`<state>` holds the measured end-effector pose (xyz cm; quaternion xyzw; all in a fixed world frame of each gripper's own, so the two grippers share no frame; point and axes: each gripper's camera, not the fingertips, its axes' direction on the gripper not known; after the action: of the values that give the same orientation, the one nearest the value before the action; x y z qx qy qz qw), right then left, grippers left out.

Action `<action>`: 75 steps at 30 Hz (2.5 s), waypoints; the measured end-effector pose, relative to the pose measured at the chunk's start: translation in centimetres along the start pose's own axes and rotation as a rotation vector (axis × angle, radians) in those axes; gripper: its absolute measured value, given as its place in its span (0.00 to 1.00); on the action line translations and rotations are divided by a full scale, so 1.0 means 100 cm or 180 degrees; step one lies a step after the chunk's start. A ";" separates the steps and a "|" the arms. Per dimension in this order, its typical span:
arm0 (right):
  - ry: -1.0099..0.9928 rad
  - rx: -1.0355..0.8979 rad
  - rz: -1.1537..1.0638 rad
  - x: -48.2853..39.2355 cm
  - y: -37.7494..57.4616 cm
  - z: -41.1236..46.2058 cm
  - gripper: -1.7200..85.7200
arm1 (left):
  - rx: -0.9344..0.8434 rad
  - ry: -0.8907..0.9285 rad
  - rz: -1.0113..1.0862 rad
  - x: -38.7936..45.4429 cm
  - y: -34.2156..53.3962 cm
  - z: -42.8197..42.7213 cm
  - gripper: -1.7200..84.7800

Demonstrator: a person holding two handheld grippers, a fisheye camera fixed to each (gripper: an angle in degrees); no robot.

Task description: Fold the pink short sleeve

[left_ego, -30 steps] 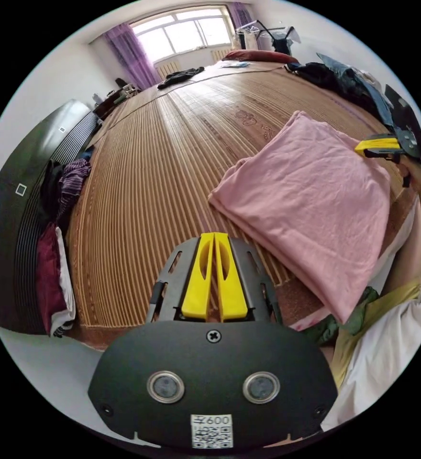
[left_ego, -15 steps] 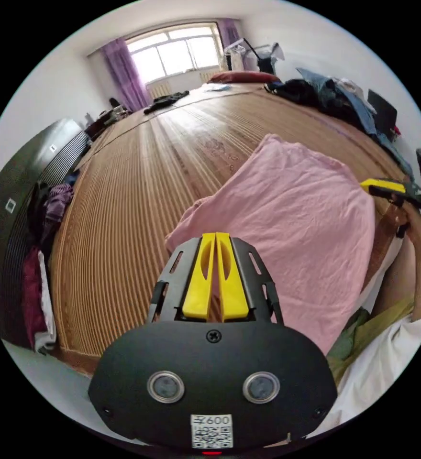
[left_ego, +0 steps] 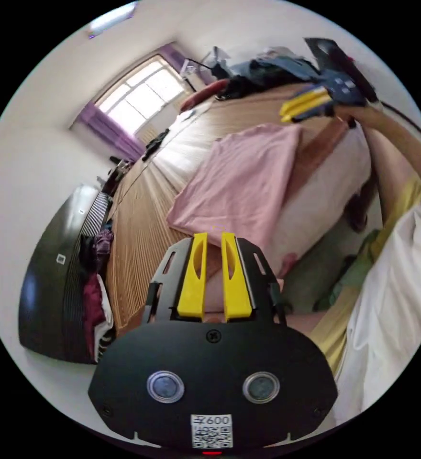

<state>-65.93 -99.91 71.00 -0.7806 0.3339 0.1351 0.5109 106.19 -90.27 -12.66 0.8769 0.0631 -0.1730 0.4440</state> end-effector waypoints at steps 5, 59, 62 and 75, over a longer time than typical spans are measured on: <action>-0.0429 0.0130 -0.0604 -0.069 0.026 -0.018 0.06 | -0.0041 -0.0305 0.0838 0.089 0.009 0.003 0.14; -0.0003 -0.0474 -0.2488 -0.336 0.124 0.105 0.01 | 0.0550 -0.0633 0.0486 0.034 0.089 -0.094 0.05; -0.0264 -0.0523 -0.2680 -0.348 0.097 0.062 0.01 | 0.0627 -0.0411 0.0546 0.017 0.099 -0.138 0.05; -0.1077 -0.1143 -0.2742 -0.350 -0.092 -0.011 0.01 | 0.1282 0.0530 0.0486 -0.138 0.059 -0.213 0.04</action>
<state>-85.93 -85.15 97.36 -0.8904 -0.1352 0.0919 0.4248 100.19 -76.12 8.40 0.9613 -0.0028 -0.0751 0.2650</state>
